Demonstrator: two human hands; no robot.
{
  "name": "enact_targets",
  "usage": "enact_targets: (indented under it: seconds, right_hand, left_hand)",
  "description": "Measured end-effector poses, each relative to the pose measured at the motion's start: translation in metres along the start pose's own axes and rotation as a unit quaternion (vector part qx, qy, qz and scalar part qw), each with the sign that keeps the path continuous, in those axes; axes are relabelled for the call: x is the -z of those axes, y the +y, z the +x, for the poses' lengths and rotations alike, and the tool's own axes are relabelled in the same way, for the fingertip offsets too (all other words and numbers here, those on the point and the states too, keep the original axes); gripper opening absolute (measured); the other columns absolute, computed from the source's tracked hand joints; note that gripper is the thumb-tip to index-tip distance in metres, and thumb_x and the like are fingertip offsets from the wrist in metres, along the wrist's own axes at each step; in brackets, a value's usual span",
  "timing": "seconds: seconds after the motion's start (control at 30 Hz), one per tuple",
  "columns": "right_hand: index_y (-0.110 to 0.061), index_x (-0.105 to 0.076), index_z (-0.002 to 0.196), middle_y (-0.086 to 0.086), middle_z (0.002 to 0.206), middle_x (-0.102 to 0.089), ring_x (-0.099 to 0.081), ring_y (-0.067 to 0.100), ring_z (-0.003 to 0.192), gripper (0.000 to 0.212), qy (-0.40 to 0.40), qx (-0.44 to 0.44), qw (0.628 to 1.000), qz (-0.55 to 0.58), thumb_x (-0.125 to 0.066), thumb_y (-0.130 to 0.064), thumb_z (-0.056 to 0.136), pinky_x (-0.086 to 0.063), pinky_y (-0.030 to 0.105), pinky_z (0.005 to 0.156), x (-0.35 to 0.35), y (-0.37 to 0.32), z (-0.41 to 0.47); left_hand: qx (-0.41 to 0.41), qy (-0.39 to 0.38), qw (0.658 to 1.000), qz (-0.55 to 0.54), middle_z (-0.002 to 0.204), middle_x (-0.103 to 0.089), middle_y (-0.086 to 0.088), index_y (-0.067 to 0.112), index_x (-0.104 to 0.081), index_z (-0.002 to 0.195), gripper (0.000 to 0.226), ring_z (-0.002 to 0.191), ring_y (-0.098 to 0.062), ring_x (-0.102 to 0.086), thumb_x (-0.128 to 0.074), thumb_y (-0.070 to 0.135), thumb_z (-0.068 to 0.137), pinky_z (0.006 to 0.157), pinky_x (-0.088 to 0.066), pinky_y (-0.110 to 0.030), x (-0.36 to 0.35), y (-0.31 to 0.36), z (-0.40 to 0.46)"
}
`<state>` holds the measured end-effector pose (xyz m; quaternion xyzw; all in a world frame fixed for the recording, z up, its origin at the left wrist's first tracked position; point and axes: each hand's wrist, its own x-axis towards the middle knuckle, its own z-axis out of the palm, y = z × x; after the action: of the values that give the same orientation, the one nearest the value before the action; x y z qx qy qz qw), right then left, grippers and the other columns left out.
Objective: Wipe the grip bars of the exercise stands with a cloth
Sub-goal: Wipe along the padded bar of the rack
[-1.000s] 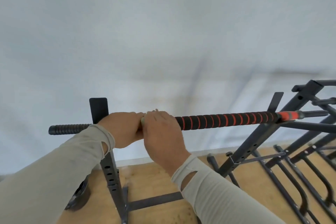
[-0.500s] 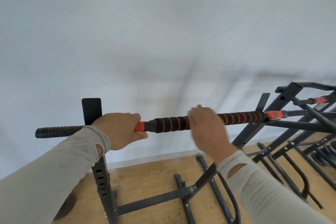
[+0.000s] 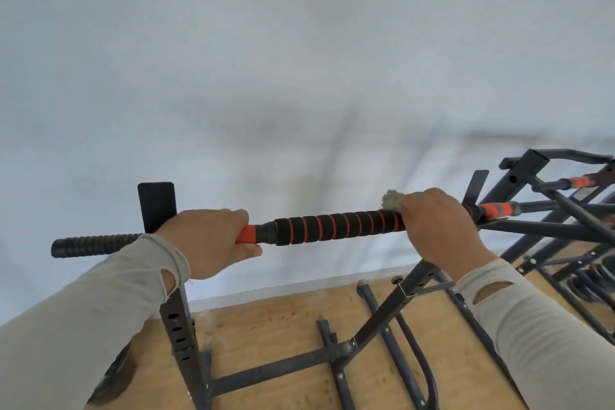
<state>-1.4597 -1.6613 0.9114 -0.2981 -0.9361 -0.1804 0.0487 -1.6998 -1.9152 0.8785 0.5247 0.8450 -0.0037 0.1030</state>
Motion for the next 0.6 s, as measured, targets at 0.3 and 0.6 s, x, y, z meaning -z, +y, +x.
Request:
enact_targets:
  seconds: [0.3,0.6]
  right_hand:
    - [-0.013,-0.070,0.104,0.001,0.108,-0.072,-0.061,0.022,0.108,0.023,0.172,0.031,0.939,0.295,-0.048,-0.013,0.099,-0.045,0.041,0.106,-0.016,-0.151,-0.013]
    - [-0.008,-0.071,0.121,0.010,0.120,-0.074,-0.069,0.029,0.112,0.034,0.158,0.027,0.980,0.118,-0.060,-0.003,0.090,-0.048,0.046,0.109,-0.051,-0.009,-0.013]
  left_hand:
    - [-0.003,0.091,0.995,0.040,0.091,-0.057,0.008,0.023,-0.045,0.107,0.045,0.078,-0.021,-0.058,-0.052,0.063,0.088,0.071,-0.050,-0.035,-0.007,0.053,0.027]
    - [0.027,0.122,0.991,0.043,0.074,-0.057,0.008,0.026,-0.042,0.094,0.035,0.065,-0.015,-0.059,-0.048,0.061,0.092,0.062,-0.050,-0.032,-0.013,0.052,0.033]
